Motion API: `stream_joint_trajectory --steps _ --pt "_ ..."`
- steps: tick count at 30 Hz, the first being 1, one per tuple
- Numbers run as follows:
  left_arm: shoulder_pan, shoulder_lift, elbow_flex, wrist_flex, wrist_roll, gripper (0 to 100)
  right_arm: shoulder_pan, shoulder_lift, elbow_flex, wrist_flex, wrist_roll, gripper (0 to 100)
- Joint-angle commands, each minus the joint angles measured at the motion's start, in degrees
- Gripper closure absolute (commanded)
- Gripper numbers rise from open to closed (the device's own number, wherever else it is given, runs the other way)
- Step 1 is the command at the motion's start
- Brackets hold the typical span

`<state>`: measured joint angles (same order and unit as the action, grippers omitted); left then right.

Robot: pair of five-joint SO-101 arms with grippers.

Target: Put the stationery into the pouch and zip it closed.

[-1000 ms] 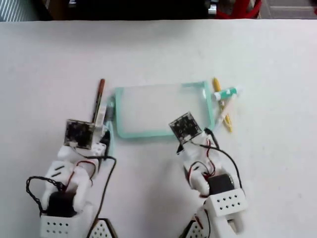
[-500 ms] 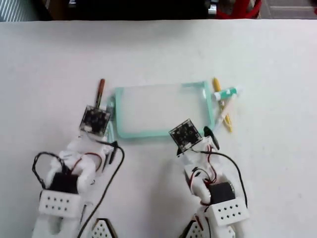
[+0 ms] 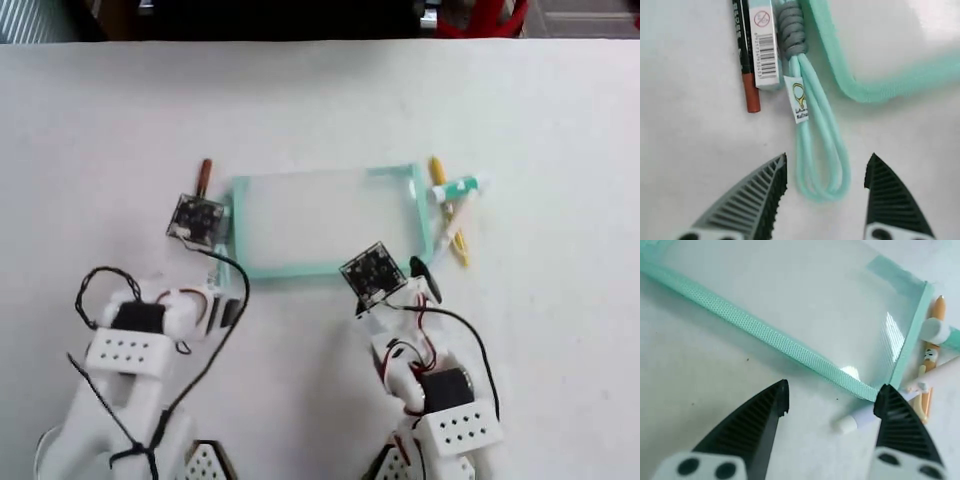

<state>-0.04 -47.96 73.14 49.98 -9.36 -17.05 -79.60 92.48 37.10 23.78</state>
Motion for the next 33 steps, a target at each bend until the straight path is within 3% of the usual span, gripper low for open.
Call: stream_joint_trajectory --steps 1,6,14,22,33 --pt "0.7 7.0 -5.9 -0.8 -1.2 74 -0.2 -0.7 -0.4 -1.1 0.5 71.9" --pt "0.5 14.2 -10.8 -0.9 4.3 74 -0.2 -0.7 -0.4 -1.1 0.5 71.9" --pt "-2.6 25.2 -17.3 -2.7 5.1 74 -0.2 -0.7 -0.4 -1.1 0.5 71.9" --pt "-1.4 40.3 -29.3 2.6 5.2 74 -0.2 -0.7 -0.4 -1.0 0.5 71.9" --pt "-0.9 44.4 -31.8 2.8 5.0 83 -0.3 -0.7 -0.4 -1.3 0.5 71.9"
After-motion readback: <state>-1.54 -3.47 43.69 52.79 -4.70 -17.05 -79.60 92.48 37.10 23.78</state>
